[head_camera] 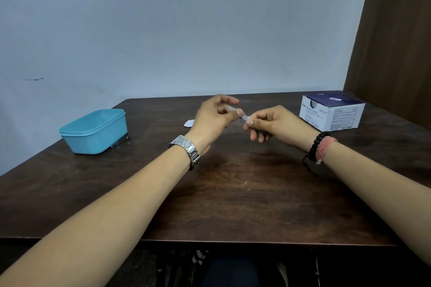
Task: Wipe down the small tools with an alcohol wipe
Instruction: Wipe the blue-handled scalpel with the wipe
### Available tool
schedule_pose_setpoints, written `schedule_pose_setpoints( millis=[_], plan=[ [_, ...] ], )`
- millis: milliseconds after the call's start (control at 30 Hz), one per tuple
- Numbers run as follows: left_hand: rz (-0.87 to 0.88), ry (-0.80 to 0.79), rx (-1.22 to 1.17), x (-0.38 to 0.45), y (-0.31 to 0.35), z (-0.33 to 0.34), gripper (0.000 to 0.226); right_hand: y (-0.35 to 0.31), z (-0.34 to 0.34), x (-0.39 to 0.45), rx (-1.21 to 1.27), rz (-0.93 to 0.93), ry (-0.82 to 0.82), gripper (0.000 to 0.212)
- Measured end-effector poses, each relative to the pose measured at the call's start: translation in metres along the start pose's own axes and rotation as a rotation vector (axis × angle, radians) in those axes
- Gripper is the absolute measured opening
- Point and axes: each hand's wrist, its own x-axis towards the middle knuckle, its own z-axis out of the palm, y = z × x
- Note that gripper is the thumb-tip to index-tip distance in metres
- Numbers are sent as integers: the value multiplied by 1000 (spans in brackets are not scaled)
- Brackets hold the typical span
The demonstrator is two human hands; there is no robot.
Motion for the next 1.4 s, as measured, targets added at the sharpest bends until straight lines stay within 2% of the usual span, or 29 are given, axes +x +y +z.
schedule_pose_setpoints(
  millis=[100, 267, 433, 567, 667, 833, 967, 1067, 1200, 1400],
  plan=[
    [0, 55, -36, 2, 1, -6, 18, 1, -2, 0, 1, -2, 5, 22],
    [9, -21, 43, -2, -4, 3, 17, 4, 0, 0, -29, 14, -24, 21],
    [-21, 70, -74, 2, 4, -7, 21, 0, -3, 0, 10, -8, 14, 21],
    [-81, -56, -57, -5, 1, 2, 25, 2, -1, -1, 13, -24, 20, 21],
    [-95, -124, -87, -9, 0, 9, 10, 2, -3, 0, 21, -26, 45, 20],
    [-115, -49, -121, -4, 2, 4, 7, 5, 1, 1, 21, -17, 12, 20],
    [-166, 79, -249, 1, 5, 1, 8, 8, -3, 0, -69, -47, 125, 17],
    [-133, 82, -111, 3, 0, 0, 10, 5, -8, 0, -28, -82, 208, 15],
    [-58, -72, 140, -1, -10, 5, 9, -3, -8, -1, 59, -103, 263, 5],
    [121, -159, 379, -1, -11, 6, 10, -6, -3, -4, -14, -97, 253, 17]
  ],
)
